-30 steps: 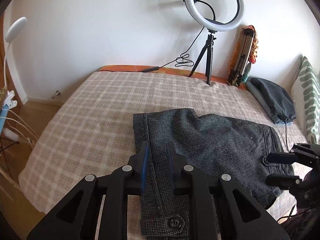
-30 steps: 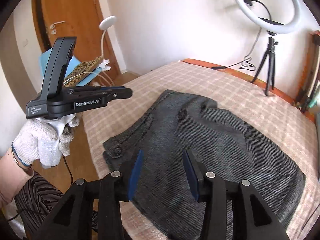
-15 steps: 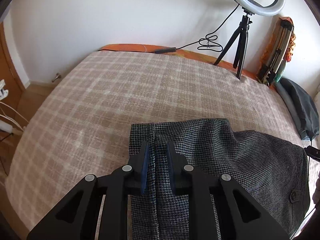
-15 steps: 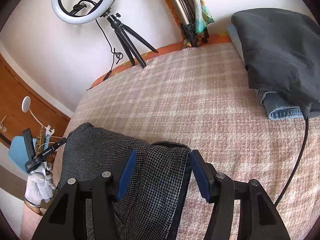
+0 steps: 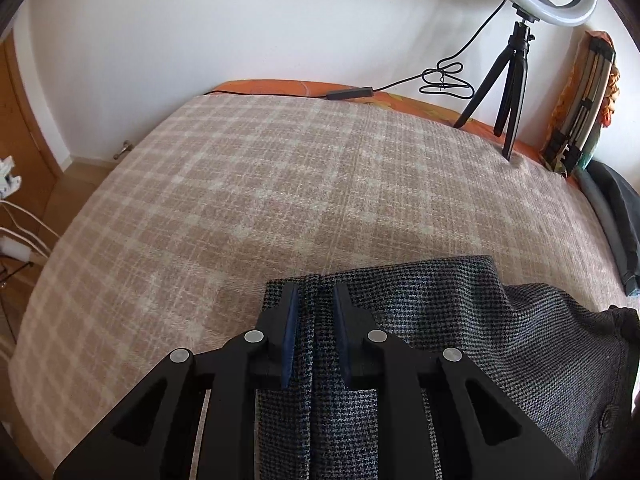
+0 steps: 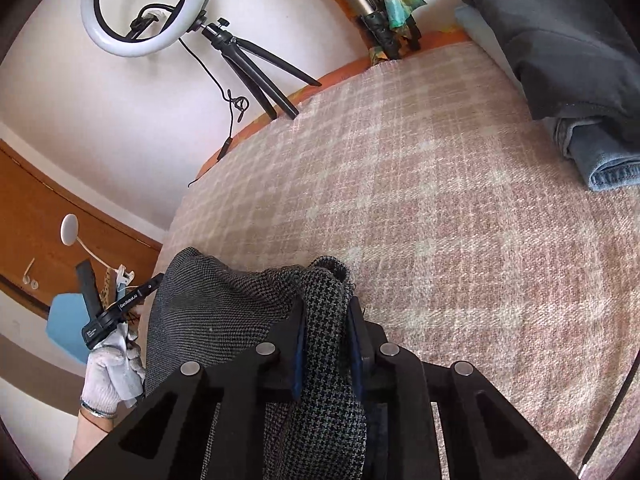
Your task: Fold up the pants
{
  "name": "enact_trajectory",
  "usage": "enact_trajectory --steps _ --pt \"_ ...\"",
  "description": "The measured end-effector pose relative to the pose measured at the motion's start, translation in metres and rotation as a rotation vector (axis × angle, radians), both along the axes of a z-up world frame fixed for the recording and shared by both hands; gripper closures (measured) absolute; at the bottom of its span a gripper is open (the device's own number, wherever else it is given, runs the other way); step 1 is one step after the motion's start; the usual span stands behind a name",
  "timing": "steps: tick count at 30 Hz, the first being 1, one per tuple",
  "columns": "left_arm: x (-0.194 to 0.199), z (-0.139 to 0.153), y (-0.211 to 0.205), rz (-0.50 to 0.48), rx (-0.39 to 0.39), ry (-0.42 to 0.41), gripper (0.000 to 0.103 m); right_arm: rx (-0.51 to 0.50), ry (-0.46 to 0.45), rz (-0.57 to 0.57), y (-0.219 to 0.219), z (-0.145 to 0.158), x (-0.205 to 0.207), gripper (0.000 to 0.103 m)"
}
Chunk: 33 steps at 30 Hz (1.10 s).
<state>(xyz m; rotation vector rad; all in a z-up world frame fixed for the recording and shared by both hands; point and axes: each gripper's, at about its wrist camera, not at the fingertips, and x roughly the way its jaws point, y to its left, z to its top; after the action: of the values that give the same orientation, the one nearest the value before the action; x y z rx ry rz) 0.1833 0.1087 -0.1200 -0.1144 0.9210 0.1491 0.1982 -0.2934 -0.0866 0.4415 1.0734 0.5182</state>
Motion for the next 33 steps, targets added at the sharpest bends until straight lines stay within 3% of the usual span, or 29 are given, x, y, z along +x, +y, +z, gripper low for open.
enact_trajectory --steps 4,6,8,11,14,17,21,26,30,33 --pt "0.0 -0.006 0.005 0.029 0.027 0.009 0.075 -0.153 -0.148 0.002 0.009 0.031 -0.019 0.09" --pt "0.001 -0.009 0.007 0.037 0.028 0.014 0.07 -0.188 -0.112 0.017 0.007 0.022 -0.016 0.09" --pt "0.0 -0.007 0.006 0.038 0.034 0.013 0.069 -0.201 -0.047 0.01 0.004 0.008 -0.011 0.078" --pt "-0.005 0.004 0.001 0.026 0.071 -0.008 0.07 -0.232 -0.033 -0.018 -0.005 0.008 -0.009 0.057" --pt "-0.015 0.02 -0.005 -0.015 0.091 -0.034 0.068 -0.294 -0.092 -0.016 -0.008 0.023 -0.016 0.051" --pt "-0.031 0.037 -0.004 -0.039 0.05 -0.064 0.065 -0.374 -0.173 -0.007 -0.005 0.042 -0.028 0.05" --pt "-0.06 0.054 -0.015 -0.11 0.034 -0.099 0.064 -0.365 -0.175 0.013 -0.008 0.046 -0.037 0.047" --pt "-0.091 0.061 -0.059 -0.257 0.012 -0.118 0.064 -0.321 -0.092 0.021 -0.019 0.027 -0.059 0.047" --pt "-0.097 0.058 -0.102 -0.364 0.018 -0.118 0.064 -0.246 -0.037 -0.003 -0.032 0.018 -0.091 0.047" --pt "-0.088 0.049 -0.13 -0.412 0.043 -0.102 0.064 -0.248 -0.046 0.002 -0.033 0.017 -0.115 0.047"
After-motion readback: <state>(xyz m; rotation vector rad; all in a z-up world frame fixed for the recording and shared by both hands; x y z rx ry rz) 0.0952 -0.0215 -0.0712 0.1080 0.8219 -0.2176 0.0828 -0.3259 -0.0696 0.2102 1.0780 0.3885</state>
